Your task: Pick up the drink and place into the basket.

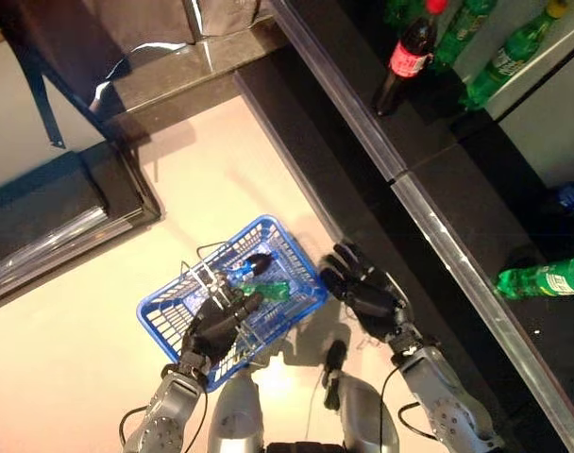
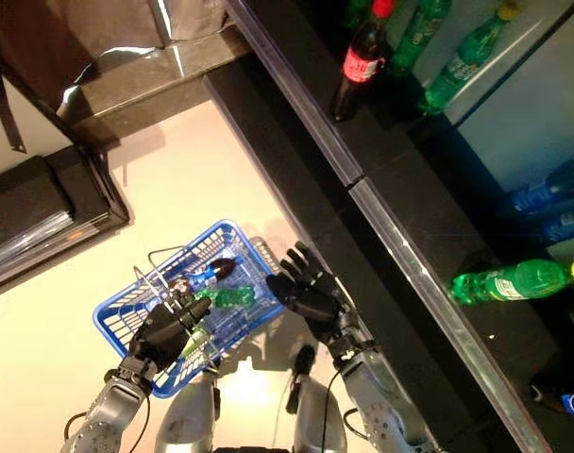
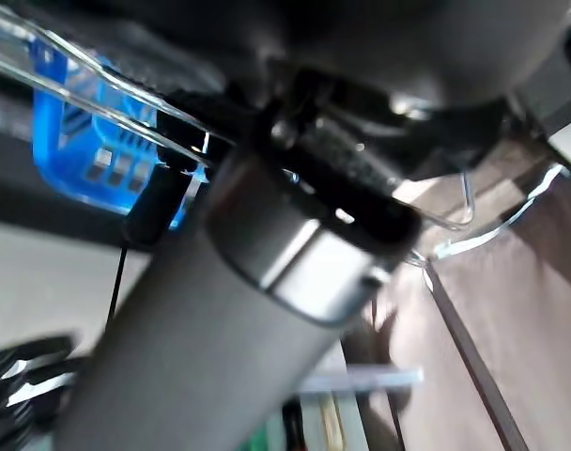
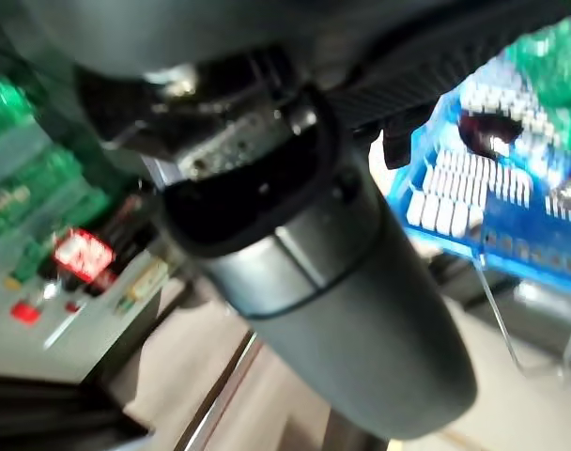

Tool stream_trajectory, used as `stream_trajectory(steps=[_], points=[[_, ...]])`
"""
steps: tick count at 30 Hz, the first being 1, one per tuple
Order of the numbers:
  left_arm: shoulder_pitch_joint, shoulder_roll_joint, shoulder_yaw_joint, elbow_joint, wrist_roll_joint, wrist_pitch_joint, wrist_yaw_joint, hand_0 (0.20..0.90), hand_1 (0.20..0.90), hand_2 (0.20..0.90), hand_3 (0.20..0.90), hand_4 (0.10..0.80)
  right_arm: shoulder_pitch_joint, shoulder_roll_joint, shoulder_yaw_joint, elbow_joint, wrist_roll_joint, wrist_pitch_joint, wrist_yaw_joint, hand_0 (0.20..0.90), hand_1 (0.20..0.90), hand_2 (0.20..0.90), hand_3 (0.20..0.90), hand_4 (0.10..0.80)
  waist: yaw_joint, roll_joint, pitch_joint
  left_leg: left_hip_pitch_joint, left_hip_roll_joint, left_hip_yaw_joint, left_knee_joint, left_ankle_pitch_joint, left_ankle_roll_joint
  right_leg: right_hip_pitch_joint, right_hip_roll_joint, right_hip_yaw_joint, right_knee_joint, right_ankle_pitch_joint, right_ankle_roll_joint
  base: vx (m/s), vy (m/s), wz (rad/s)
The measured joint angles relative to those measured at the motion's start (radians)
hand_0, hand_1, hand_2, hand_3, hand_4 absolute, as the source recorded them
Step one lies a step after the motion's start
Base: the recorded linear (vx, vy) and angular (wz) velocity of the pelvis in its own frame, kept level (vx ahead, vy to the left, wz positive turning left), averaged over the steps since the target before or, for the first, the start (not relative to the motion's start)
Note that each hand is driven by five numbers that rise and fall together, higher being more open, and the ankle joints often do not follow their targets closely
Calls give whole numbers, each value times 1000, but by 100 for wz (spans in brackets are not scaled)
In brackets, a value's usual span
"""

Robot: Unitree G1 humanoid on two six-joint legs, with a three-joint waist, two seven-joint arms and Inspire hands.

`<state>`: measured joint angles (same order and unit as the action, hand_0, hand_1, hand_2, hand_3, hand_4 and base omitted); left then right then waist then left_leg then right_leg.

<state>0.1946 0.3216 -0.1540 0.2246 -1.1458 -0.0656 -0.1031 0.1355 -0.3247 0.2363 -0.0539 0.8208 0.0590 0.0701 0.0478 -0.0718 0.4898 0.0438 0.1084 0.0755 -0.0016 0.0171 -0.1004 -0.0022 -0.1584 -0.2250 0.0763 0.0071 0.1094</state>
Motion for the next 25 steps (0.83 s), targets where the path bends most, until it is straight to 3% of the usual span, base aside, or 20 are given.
stream_trajectory(steps=[6,8,12,19,25], points=[[25,-45,26,262,4,9,96,300,300,300,200,100,62,9,0,182,-149,46,3,900,900,900,900,800,-38,-18,-183,52,0,36,-61,0,0,66,9,14,-114,24,12,51,-22,-10],[23,-50,32,309,3,9,97,300,300,300,200,100,60,12,6,245,-176,53,3,900,900,900,900,800,-43,-20,-206,81,2,53,-78,0,0,96,10,14,-139,30,12,0,0,0],[-47,-108,86,551,33,13,115,300,300,300,200,100,29,61,0,494,-158,66,57,900,900,900,900,800,-53,-6,-301,95,4,56,-82,0,0,120,16,13,-161,39,13,25,-23,0],[-86,-137,110,748,82,15,110,300,300,300,200,100,-32,113,15,922,-311,38,88,900,900,900,900,800,-50,17,-386,94,7,61,-83,2,2,121,16,13,-162,44,10,0,-4,-1],[-126,-145,152,898,135,21,66,300,300,300,200,100,-33,120,-2,1117,-416,-40,81,900,900,900,900,800,-54,36,-438,94,12,66,-87,-2,8,121,15,13,-162,47,5,2,-1,-1]])
